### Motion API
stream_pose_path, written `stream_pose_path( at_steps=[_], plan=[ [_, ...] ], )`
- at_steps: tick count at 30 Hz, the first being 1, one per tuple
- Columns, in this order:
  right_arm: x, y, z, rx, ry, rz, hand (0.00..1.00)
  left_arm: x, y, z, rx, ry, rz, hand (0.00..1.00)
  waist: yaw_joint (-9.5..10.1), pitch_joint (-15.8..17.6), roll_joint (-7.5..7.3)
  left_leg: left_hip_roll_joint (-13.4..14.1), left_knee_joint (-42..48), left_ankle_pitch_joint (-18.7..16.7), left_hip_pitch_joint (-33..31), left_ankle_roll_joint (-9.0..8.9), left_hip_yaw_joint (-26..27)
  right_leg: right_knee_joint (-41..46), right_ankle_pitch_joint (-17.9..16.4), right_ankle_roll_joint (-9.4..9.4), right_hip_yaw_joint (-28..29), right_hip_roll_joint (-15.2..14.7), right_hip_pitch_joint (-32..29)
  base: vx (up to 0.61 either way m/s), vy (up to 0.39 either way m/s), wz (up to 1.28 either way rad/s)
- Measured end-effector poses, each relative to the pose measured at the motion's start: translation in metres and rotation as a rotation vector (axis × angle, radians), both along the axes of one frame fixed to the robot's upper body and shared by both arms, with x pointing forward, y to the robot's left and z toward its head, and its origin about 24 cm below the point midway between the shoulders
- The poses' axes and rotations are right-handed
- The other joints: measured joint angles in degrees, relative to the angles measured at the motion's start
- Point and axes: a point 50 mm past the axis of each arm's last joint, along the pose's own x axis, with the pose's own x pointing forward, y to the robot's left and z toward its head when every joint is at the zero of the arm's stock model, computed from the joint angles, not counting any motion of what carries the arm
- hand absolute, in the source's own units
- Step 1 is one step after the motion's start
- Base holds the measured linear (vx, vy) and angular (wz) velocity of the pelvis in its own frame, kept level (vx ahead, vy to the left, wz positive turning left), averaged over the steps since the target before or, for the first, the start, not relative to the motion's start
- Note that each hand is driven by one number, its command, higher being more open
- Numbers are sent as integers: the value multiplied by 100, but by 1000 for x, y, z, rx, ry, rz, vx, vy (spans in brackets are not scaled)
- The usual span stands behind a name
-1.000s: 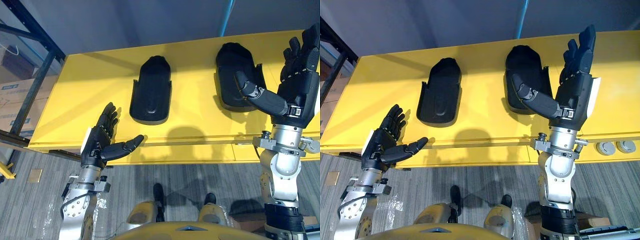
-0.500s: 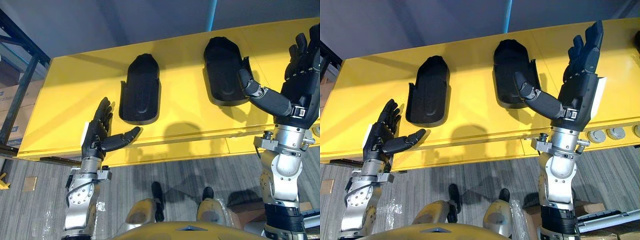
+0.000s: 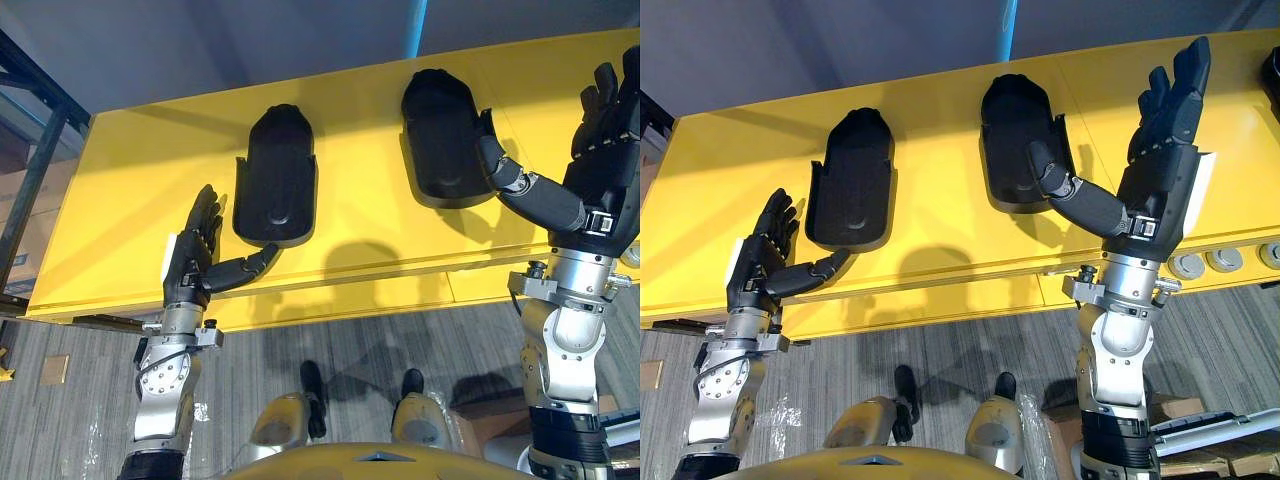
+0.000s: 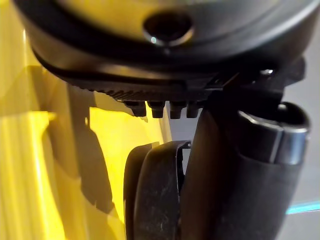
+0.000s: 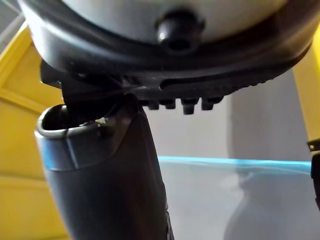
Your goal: Walk over and take three plastic housings, then place them on the shelf
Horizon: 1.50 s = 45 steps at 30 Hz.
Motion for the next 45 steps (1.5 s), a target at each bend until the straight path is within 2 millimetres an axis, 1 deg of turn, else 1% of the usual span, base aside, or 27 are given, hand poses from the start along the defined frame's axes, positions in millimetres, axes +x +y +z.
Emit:
stream_pose_path(
  at_steps=[3,14,20,24,30,36,45],
  plan=[
    [1,0,3,3,-14,1,100,4,3,-1,14,6,4,100,-22,1,-1,4,-12,-32,4,-41,49,-37,22,13,52,6,0,-23,5,-9],
    [3,-1,7,33,-41,-12,100,15,4,-2,19,-13,8,100,-28,9,-13,4,-21,-20,-2,-26,129,-191,138,30,123,21,1,-6,3,-3],
    [4,0,10,35,-56,-11,100,21,4,2,48,-31,35,100,-73,52,-81,-1,-35,-12,3,-16,145,-202,148,38,141,21,-7,0,0,0],
    [5,1,13,37,-68,-7,100,26,4,3,46,-38,48,100,-87,58,-89,-6,-40,-10,7,-13,157,-203,155,40,156,21,-13,0,0,0],
    [6,2,15,38,-79,-4,100,28,4,4,51,-41,70,100,-151,64,-96,-9,-55,-10,17,-13,191,-230,177,43,187,21,-15,0,0,0],
    [6,2,15,46,-79,-3,100,29,4,5,58,-45,70,100,-150,65,-98,-19,-83,12,20,16,215,-297,233,41,205,25,-11,0,0,0],
    [6,3,14,49,-77,0,100,33,3,7,55,-54,77,100,-155,77,-119,-23,-95,14,33,13,218,-298,239,45,207,23,-3,0,0,0]
  ],
)
